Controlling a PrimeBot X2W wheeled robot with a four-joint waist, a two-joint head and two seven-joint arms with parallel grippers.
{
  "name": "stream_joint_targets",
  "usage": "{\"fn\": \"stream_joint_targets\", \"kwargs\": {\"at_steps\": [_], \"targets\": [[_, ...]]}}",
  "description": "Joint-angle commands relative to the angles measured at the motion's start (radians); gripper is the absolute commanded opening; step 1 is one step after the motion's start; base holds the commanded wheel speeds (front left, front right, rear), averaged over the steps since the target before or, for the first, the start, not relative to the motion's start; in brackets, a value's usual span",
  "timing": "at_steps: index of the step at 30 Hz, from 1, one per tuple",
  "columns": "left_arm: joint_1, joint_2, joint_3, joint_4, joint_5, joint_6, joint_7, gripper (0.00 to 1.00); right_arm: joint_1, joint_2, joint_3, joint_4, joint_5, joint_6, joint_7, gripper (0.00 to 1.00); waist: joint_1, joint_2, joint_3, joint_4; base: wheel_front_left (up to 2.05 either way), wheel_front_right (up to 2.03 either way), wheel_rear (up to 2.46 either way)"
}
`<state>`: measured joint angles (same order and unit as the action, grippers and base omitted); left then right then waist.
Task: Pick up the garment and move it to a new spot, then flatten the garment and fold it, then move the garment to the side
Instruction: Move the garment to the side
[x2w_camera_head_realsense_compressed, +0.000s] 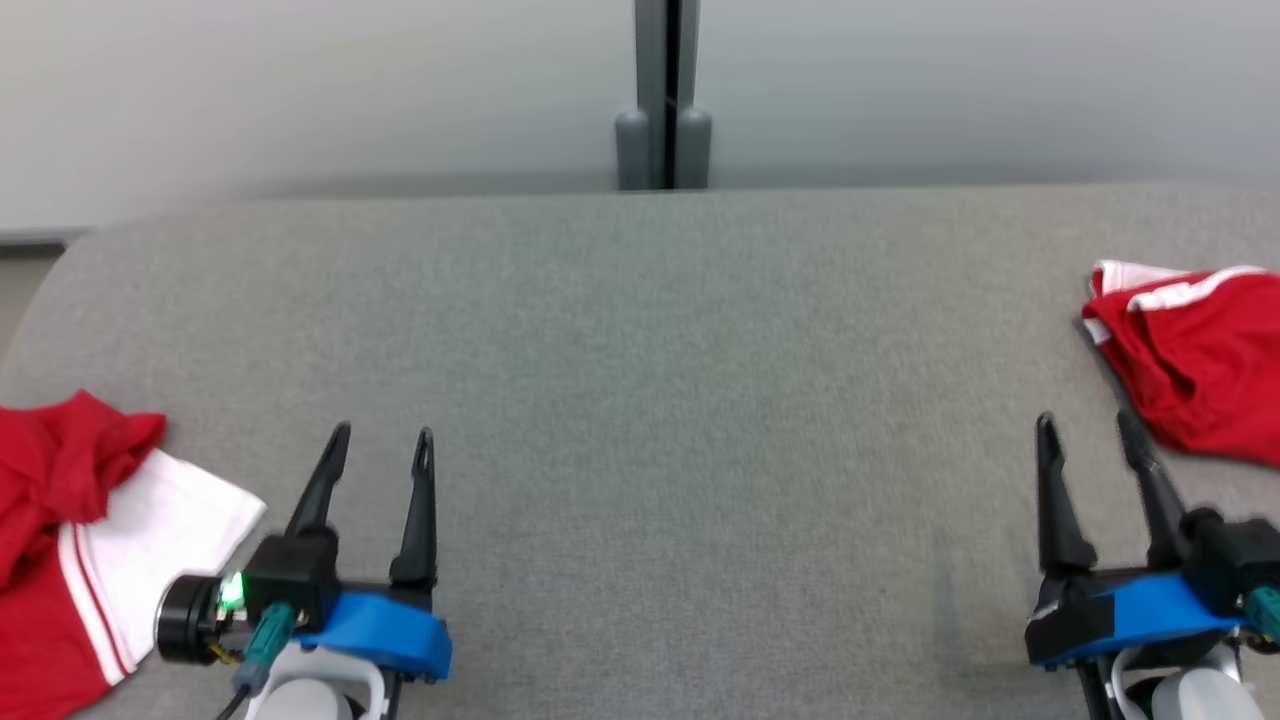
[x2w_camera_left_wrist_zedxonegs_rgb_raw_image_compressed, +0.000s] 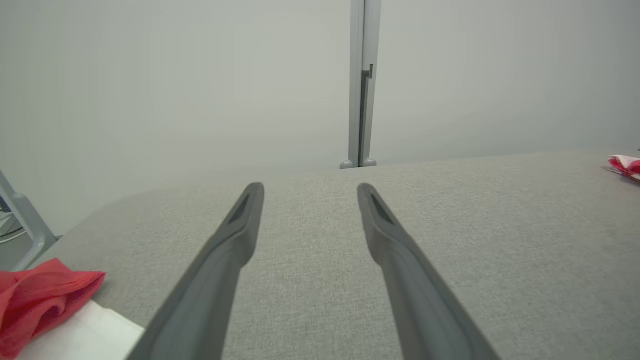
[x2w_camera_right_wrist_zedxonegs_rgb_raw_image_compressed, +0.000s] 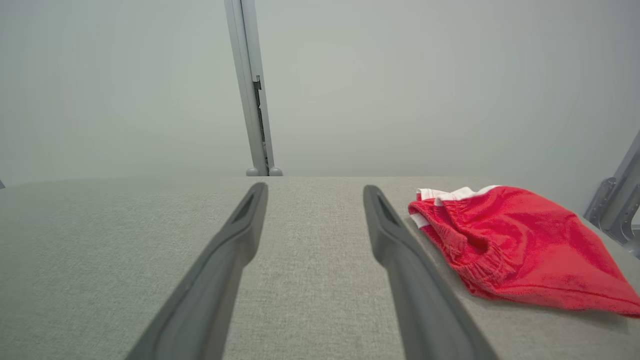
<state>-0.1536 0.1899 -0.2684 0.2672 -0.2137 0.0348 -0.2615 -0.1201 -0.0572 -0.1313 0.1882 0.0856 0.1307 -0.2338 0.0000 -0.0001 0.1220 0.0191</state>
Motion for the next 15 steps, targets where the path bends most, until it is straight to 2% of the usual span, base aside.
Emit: {"fn": "stream_joint_targets", "kwargs": {"at_steps": [1, 7, 15], "targets": [[0.012, 0.008, 0.008, 0.003, -0.005, 0.005, -0.004, 1.0, 0.025, 0.003, 0.008, -0.016, 0.006, 0.0, 0.007, 1.0, 0.0, 0.0001, -0.007, 0.008, 0.0, 0.0, 0.0], [0.056, 0.024, 0.021, 0.009, -0.023, 0.002, -0.004, 1.0, 0.095, 0.005, 0.027, -0.08, 0.023, 0.0, 0.054, 1.0, 0.0, 0.0001, -0.054, 0.038, 0.0, 0.0, 0.0], [0.106, 0.03, 0.012, 0.029, -0.031, -0.002, -0.004, 1.0, 0.184, 0.006, 0.046, -0.134, 0.048, 0.0, 0.101, 1.0, 0.0, 0.0001, -0.109, 0.027, 0.0, 0.0, 0.0]]}}
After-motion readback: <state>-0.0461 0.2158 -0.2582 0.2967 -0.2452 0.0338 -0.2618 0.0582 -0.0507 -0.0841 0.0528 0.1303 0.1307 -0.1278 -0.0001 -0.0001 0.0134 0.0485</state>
